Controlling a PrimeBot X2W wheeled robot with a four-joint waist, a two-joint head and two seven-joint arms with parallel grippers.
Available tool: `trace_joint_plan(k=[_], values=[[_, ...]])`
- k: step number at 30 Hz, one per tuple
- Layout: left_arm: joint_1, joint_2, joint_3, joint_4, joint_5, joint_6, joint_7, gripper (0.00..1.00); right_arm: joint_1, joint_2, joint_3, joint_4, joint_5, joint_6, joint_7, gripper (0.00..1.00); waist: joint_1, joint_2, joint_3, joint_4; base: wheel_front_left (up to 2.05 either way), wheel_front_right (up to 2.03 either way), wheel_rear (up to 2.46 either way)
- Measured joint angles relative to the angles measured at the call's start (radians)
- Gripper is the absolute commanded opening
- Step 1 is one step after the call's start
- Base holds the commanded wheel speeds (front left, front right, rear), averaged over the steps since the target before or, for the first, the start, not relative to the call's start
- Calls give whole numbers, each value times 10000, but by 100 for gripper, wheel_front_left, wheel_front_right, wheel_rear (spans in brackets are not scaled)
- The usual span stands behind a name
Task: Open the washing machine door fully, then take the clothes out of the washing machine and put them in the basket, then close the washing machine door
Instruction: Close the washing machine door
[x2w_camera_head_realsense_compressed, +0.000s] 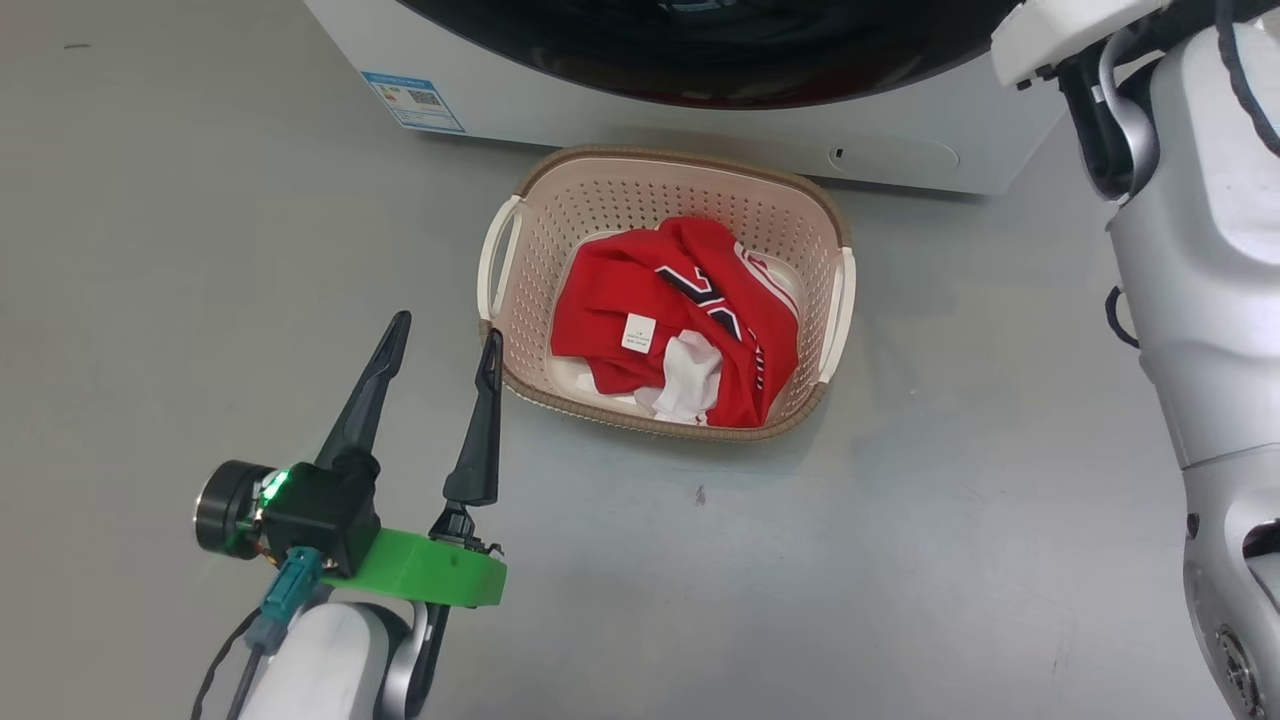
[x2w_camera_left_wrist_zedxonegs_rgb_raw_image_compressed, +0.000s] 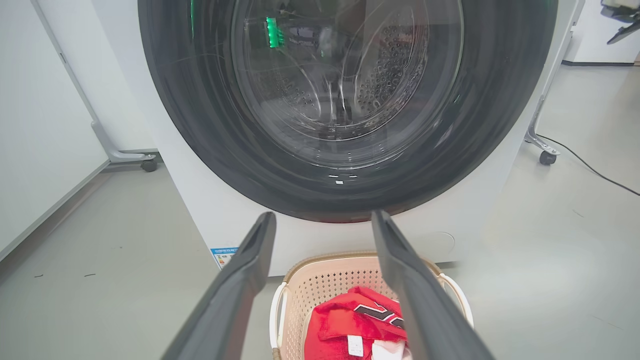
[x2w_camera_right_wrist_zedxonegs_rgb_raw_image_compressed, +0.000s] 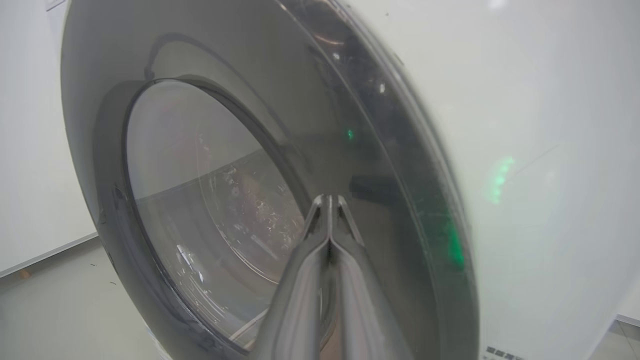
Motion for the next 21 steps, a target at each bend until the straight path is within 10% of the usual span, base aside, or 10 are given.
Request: trace_joint_plan(k=[14,18,21], values=[[0,6,249,121,2,75,-2,100,1673,259,188,-290,499,2,-198,0,0,0,-435,-577,0,0,0],[14,21,353,173,2,79,-2,100,2437,347,174,-428,646,2,-199,87,0,0,-639,-759,0,0,0],[40,59,449,171,15,119,-2,100,2878,472,54,-779,911,2,-199,100,0,0,-765,-936,0,0,0]])
